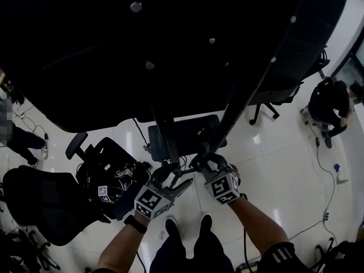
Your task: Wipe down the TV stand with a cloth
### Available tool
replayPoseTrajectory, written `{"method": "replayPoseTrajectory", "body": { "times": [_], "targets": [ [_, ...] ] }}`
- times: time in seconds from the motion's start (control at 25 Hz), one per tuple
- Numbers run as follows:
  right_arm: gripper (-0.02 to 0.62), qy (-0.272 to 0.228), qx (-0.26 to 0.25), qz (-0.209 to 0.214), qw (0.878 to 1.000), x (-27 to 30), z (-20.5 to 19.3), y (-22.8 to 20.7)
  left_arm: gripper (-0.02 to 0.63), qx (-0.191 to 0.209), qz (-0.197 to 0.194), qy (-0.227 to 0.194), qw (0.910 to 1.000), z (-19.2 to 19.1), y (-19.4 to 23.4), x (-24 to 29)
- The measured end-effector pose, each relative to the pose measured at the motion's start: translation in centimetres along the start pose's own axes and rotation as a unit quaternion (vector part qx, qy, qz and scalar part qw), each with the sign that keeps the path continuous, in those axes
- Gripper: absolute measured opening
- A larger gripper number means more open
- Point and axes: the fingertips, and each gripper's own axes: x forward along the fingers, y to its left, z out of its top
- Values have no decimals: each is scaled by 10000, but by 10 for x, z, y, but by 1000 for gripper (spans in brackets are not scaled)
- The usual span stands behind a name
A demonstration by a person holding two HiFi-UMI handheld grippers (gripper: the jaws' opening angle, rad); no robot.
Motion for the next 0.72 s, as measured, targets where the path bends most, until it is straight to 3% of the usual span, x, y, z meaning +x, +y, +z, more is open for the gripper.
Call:
{"method": "replayPoseTrajectory", "body": {
  "times": [0.16,0.4,0.56,0.72],
  "targets": [
    [26,-529,-288,-321,9977,-63,83,-57,322,212,-302,-289,9989,70,-30,9],
    [26,-960,-498,-652,9920,-157,183,-125,321,668,-386,-912,9928,185,-67,-5],
    [26,-1224,-839,-801,9857,-205,247,-163,321,1182,-582,-1178,9843,259,-94,-17],
    [26,-1361,-1198,-936,9790,-246,299,-195,321,1736,-542,-1446,9726,325,-124,-23]
  ]
}}
